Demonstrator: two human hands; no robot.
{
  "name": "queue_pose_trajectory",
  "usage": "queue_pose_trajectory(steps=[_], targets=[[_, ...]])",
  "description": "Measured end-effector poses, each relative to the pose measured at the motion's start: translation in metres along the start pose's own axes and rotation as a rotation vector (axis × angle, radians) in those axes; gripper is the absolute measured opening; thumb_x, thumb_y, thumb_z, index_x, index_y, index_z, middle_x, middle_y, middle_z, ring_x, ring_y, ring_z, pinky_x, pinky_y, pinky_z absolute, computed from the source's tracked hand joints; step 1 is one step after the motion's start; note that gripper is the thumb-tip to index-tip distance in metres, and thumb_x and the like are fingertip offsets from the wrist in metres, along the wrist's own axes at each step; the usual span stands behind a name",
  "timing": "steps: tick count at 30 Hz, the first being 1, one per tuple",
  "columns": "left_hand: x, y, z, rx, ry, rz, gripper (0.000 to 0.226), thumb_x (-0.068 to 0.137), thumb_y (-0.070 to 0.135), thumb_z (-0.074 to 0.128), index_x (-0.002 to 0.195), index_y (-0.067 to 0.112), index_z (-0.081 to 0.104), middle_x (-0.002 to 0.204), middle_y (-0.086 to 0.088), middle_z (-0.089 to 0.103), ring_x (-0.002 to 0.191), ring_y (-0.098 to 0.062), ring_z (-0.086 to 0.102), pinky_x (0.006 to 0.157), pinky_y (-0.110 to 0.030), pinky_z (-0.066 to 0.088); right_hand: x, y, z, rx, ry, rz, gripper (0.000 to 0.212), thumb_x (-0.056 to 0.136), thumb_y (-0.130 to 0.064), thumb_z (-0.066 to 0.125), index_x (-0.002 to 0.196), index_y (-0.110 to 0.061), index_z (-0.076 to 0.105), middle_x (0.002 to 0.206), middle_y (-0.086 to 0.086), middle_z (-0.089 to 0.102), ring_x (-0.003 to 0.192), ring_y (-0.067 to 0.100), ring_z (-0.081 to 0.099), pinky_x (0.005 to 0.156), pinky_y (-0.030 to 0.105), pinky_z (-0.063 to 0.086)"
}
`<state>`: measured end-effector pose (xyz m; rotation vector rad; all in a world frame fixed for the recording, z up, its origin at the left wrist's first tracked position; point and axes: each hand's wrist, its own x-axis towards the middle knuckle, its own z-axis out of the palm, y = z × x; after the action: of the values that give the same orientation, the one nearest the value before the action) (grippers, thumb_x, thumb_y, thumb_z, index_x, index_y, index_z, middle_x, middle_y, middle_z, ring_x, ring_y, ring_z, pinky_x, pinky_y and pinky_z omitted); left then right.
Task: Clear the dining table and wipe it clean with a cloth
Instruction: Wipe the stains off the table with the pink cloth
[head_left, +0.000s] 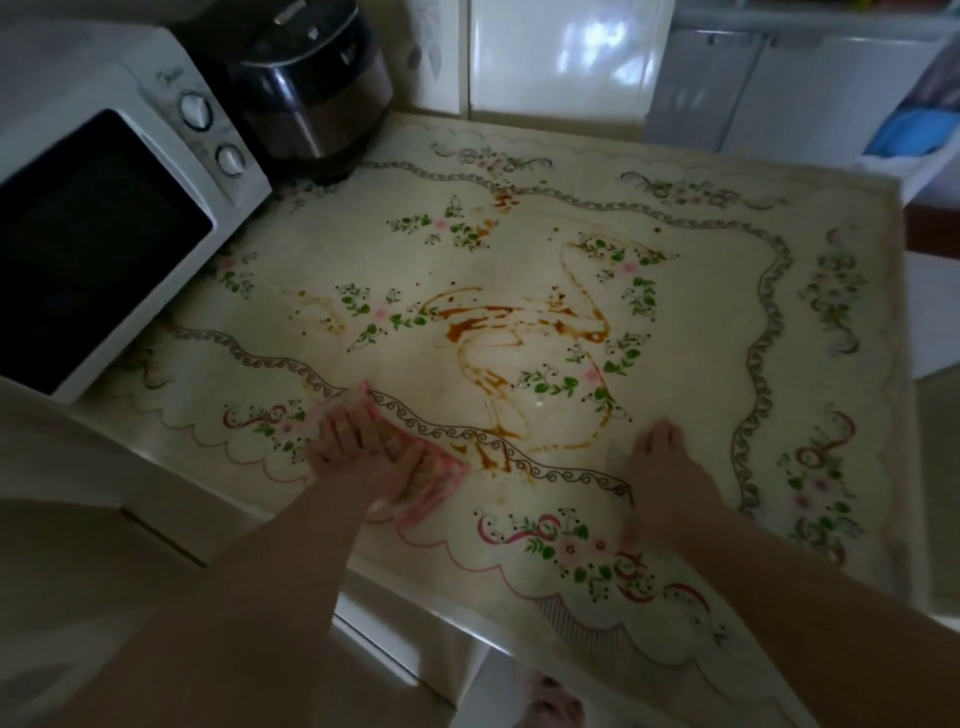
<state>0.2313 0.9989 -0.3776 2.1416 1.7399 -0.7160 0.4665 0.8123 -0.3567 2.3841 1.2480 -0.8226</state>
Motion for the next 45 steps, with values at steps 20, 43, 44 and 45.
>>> queue_pose_trajectory(steps=[20,43,44,45], targets=[[-0.109,0.133,0.068,0.182,0.032,0.510,0.066,0.098,0.057,0.007,0.122,0.035,-0.051,0.144,0.001,-0.043,0.141,-0.025,-0.034,0.111,-0.059,-0.019,-0.016,0.056,-0.005,-0.007,0.018,-0.272,0.125,0.067,-0.047,0.079,0.151,-0.006,-0.003,0.160,0.005,-0.012,0.148,0.019,0.001,0.113,0.038,0.027],[-0.047,0.021,0.030,-0.134,-0.110,-0.015,0.090,0.092,0.070,0.016,0.144,0.017,-0.035,0.152,-0.010,-0.038,0.142,-0.030,-0.031,0.113,-0.062,-0.011,0.000,-0.058,-0.028,0.024,0.211,-0.526,0.054,0.092,-0.005,0.051,0.143,-0.008,0.034,0.152,0.007,0.028,0.144,0.021,0.021,0.115,0.034,0.024],[-0.039,0.014,0.026,-0.135,-0.110,-0.023,0.090,0.091,0.070,0.016,0.144,0.017,-0.034,0.152,-0.010,-0.038,0.143,-0.030,-0.030,0.112,-0.062,-0.011,0.006,-0.068,-0.031,0.023,0.214,-0.531,0.052,0.091,-0.003,0.051,0.141,-0.008,0.037,0.150,0.007,0.032,0.142,0.022,0.024,0.114,0.033,0.026],[-0.033,0.008,0.022,-0.139,-0.112,-0.033,0.091,0.091,0.070,0.016,0.145,0.016,-0.034,0.152,-0.010,-0.038,0.142,-0.030,-0.031,0.112,-0.062,-0.012,0.009,-0.076,-0.034,0.018,0.217,-0.536,0.050,0.091,-0.003,0.051,0.139,-0.008,0.040,0.147,0.007,0.035,0.139,0.022,0.028,0.112,0.033,0.029]])
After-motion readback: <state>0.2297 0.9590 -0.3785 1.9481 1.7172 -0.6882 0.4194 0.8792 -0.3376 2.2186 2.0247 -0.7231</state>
